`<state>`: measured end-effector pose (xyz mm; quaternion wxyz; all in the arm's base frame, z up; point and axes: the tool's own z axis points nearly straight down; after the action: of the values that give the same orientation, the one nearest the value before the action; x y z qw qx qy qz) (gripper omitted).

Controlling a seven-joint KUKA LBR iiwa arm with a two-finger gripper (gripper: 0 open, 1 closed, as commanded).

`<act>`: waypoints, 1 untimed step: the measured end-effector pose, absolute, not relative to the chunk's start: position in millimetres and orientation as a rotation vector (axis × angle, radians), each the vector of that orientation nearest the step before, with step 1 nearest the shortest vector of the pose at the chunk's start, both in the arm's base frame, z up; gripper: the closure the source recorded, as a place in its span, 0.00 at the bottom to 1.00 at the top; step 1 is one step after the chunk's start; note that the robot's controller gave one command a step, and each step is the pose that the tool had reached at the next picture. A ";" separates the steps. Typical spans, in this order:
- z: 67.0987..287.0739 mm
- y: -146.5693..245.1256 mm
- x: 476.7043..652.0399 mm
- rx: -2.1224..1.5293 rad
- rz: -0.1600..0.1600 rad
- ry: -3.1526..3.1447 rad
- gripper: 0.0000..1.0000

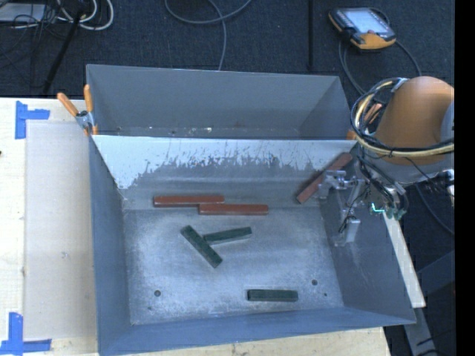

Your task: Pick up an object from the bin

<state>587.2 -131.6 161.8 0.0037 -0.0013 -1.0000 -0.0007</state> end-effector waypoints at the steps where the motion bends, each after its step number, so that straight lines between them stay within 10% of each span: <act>1: 165.9 -131.2 589.1 0.001 0.000 -3.141 0.00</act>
Offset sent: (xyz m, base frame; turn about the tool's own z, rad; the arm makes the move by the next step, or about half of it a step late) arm -0.0061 0.0987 -0.0918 -0.0960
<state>589.1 -131.2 165.9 0.0001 0.0004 -1.0000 0.0000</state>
